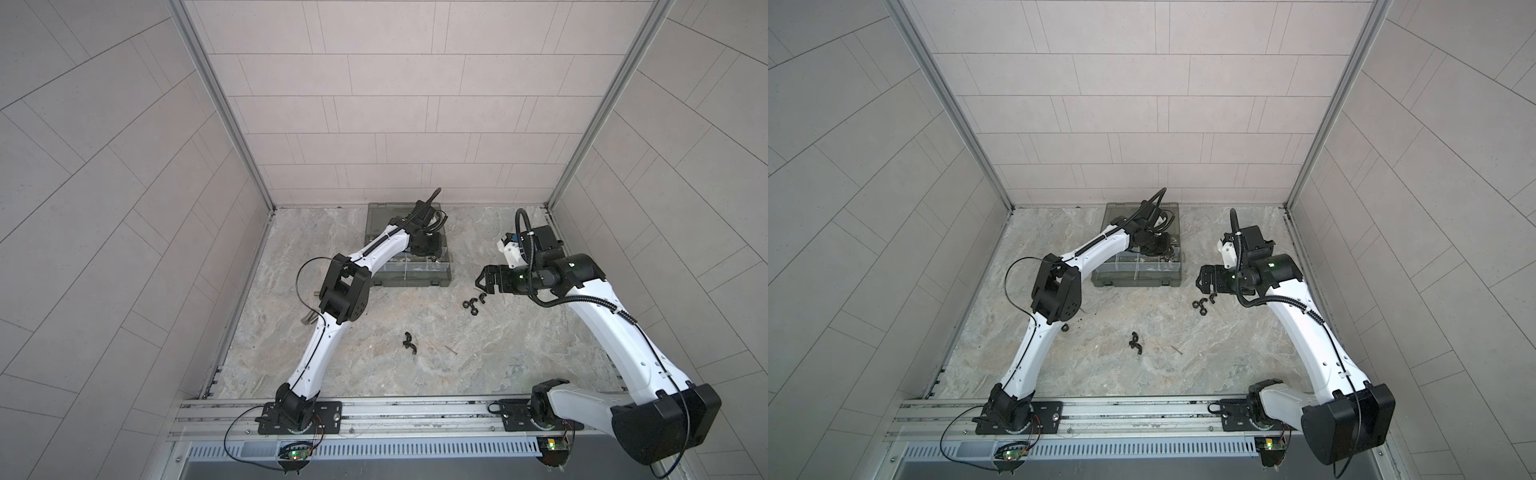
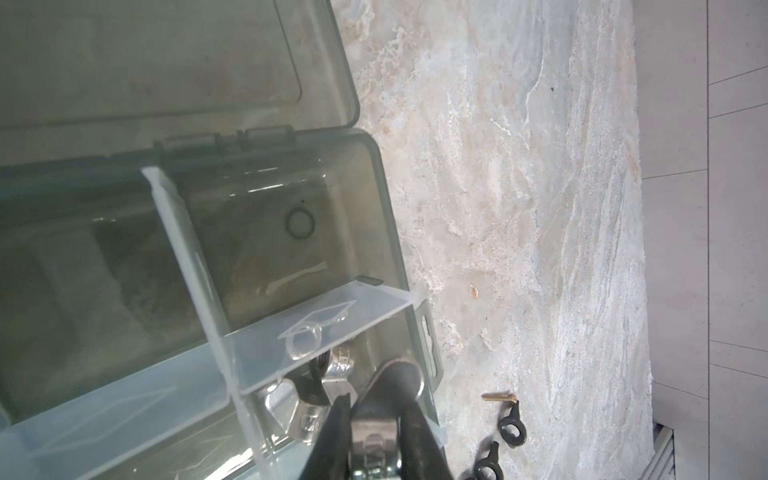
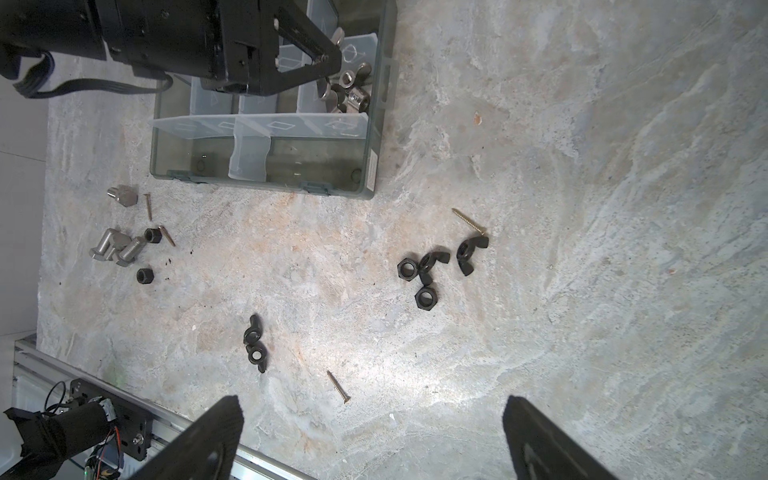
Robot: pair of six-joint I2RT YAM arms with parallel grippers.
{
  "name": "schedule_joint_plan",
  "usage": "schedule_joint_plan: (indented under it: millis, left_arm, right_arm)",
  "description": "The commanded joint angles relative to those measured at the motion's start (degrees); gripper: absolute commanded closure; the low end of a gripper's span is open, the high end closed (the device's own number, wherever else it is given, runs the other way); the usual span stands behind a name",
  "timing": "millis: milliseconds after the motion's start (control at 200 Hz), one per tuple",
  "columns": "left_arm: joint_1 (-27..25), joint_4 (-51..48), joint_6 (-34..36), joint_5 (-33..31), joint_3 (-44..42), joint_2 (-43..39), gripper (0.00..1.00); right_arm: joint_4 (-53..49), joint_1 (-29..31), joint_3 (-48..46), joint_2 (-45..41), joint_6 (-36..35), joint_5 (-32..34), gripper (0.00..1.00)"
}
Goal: Sort the screws and nuts into containers
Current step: 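Carry the wing nut with the left gripper into an organizer compartment and release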
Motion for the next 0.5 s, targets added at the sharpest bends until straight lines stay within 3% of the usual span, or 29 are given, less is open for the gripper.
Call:
schedule_joint_plan:
  millis: [0,85,160,325,495]
  left_arm:
    - [0.01,1.69,0.1,-0.55,2.32,1.01,0.6]
    - [0.01,1.71,0.38,-0.55,2.89,0.84,0.45]
    - [-0.03,1.64,0.84,-0.84,3.43,0.53,0.4]
    - [-0.03,-0.66,2.5,-0.75,5.35,-3.34,0.39]
    - [0.98,-8.27,10.99,-5.96,0.74,-13.71,0.39]
  right_arm:
    - [-0.92,-0.5,-0.15,-0.18,-0.65,0.32,0.0]
    - [-0.7,-0.73,0.08,0.26,-0.58,0.35,0.0]
    - [-0.66,-0.83,0.43,0.7,-0.53,0.33,0.01]
    - [-0.27,-1.01,0.97,1.54,-0.32,0.68,0.0]
    - [2.75,-1.01,0.27,3.94,1.97,2.52,0.01]
